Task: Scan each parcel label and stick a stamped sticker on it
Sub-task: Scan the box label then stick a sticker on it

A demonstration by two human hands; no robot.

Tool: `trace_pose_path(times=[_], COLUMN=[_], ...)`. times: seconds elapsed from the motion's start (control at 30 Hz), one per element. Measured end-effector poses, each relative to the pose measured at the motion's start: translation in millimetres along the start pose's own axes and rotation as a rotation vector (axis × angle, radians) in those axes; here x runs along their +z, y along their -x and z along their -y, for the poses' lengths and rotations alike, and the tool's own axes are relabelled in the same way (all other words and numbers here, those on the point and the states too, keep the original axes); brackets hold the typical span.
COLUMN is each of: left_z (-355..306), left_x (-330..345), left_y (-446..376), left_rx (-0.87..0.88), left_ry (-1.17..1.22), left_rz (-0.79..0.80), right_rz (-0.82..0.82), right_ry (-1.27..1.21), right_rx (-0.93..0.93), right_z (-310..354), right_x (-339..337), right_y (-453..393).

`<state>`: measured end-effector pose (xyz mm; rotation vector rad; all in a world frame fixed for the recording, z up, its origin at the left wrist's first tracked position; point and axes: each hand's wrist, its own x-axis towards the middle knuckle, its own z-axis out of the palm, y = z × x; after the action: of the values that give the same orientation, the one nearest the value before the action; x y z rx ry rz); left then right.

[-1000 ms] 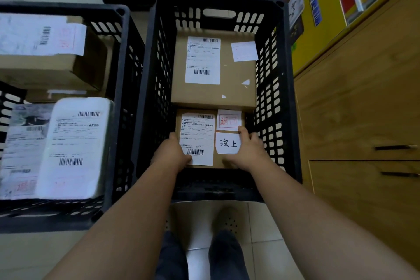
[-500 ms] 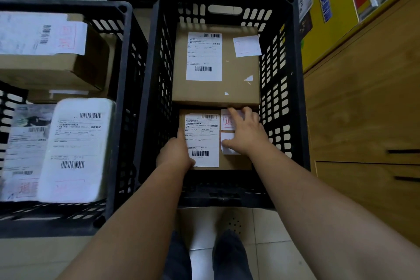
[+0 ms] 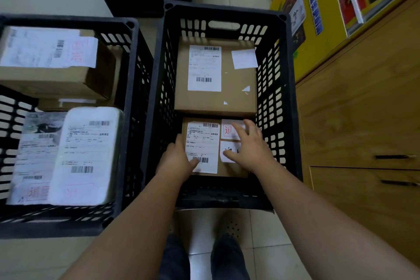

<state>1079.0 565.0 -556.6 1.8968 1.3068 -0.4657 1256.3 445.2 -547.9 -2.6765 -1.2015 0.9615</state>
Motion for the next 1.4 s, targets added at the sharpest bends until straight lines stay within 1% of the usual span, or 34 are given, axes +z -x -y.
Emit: trace_pose_path(times=[0.07, 0.1, 0.17, 0.2, 0.27, 0.37, 0.43, 0.5, 0.57, 0.63, 0.7, 0.8, 0.87, 0.97, 1.1, 1.17, 1.23, 1.3, 1.4], left_z=[-9, -13, -22, -32, -38, -58, -75, -93, -117, -140, -163, -188, -201, -207, -183, -156, -115, -62, 28], left_x=[-21, -34, -64, -92, -119, -177, -216, -246, -275, -293, -300, -292, -276, -231, -152, -106, -63, -22, 33], left_y=[26, 42, 83, 118, 145, 204, 243, 264, 292, 315, 338, 386, 427, 508, 626, 685, 746, 807, 899], left_rx=[0.111, 0.164, 0.255, 0.305, 0.365, 0.488, 0.605, 0.721, 0.879, 1.059, 1.253, 1.471, 1.632, 1.864, 2.125, 2.229, 2.300, 2.362, 2.420], left_ry=[0.055, 0.040, -0.033, -0.072, -0.133, -0.221, -0.292, -0.317, -0.317, -0.311, -0.320, -0.358, -0.381, -0.401, -0.390, -0.389, -0.399, -0.421, -0.469], left_rz=[-0.020, -0.027, -0.060, -0.107, -0.149, -0.230, -0.295, -0.350, -0.384, -0.399, -0.378, -0.225, -0.158, -0.013, 0.290, 0.427, 0.581, 0.746, 0.991], right_rz=[-0.021, -0.030, -0.049, -0.077, -0.078, -0.145, -0.229, -0.307, -0.428, -0.541, -0.658, -0.804, -0.894, -1.032, -1.183, -1.235, -1.316, -1.369, -1.379], right_ry=[-0.050, -0.062, -0.074, -0.086, -0.105, -0.126, -0.161, -0.210, -0.266, -0.314, -0.337, -0.393, -0.396, -0.373, -0.387, -0.431, -0.469, -0.490, -0.569], right_rx=[-0.016, -0.031, -0.069, -0.096, -0.127, -0.161, -0.159, -0.143, -0.103, -0.036, 0.084, 0.293, 0.439, 0.677, 0.998, 1.160, 1.296, 1.460, 1.721], right_z=[7, 13, 28, 42, 56, 82, 97, 106, 114, 122, 125, 130, 135, 144, 177, 203, 236, 272, 340], right_x=[-19, -30, -57, -83, -103, -157, -193, -224, -254, -277, -287, -276, -256, -211, -133, -86, -34, 22, 105], right_y=[23, 36, 69, 98, 121, 174, 212, 237, 274, 317, 370, 459, 523, 633, 789, 861, 927, 988, 1070])
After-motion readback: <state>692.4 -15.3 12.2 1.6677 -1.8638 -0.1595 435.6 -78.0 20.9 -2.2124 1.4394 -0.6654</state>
